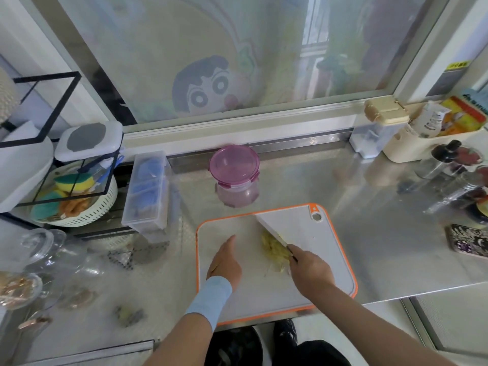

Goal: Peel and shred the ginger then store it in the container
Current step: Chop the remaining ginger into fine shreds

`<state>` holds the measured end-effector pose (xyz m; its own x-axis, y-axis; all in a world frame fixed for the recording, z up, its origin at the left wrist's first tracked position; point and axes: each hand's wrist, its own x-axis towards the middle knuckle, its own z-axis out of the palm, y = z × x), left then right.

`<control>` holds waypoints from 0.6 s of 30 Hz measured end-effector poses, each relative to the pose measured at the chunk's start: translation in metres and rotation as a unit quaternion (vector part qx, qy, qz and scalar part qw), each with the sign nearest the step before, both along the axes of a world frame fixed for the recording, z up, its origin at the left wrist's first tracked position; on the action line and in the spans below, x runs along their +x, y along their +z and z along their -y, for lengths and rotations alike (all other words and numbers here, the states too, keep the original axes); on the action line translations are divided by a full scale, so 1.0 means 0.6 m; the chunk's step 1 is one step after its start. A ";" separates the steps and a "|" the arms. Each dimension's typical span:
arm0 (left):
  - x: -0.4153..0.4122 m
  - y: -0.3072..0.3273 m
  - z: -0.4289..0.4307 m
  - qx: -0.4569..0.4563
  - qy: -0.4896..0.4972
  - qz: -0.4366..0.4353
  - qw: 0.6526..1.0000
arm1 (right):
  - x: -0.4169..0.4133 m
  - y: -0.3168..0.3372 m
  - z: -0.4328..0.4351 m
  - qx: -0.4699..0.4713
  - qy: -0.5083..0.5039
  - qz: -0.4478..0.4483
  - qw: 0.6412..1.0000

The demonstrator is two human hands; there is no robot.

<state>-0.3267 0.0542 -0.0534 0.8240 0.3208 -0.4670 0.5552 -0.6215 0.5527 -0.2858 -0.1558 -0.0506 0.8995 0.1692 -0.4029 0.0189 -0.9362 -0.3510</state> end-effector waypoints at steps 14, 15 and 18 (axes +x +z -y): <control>-0.001 0.017 -0.018 0.043 -0.009 0.080 0.996 | 0.038 0.014 0.013 -0.065 0.056 0.087 0.993; 0.005 0.016 -0.015 0.046 -0.016 0.086 0.995 | 0.045 0.012 0.028 -0.086 0.048 0.088 0.991; 0.019 0.015 -0.003 0.045 -0.027 0.090 0.995 | 0.041 0.001 0.061 -0.100 0.011 0.065 0.993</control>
<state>-0.3151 0.0562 -0.0442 0.9091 0.3073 -0.2813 0.4162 -0.6997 0.5807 -0.2615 -0.1922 -0.0502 0.9430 0.1178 -0.3113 0.0729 -0.9857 -0.1522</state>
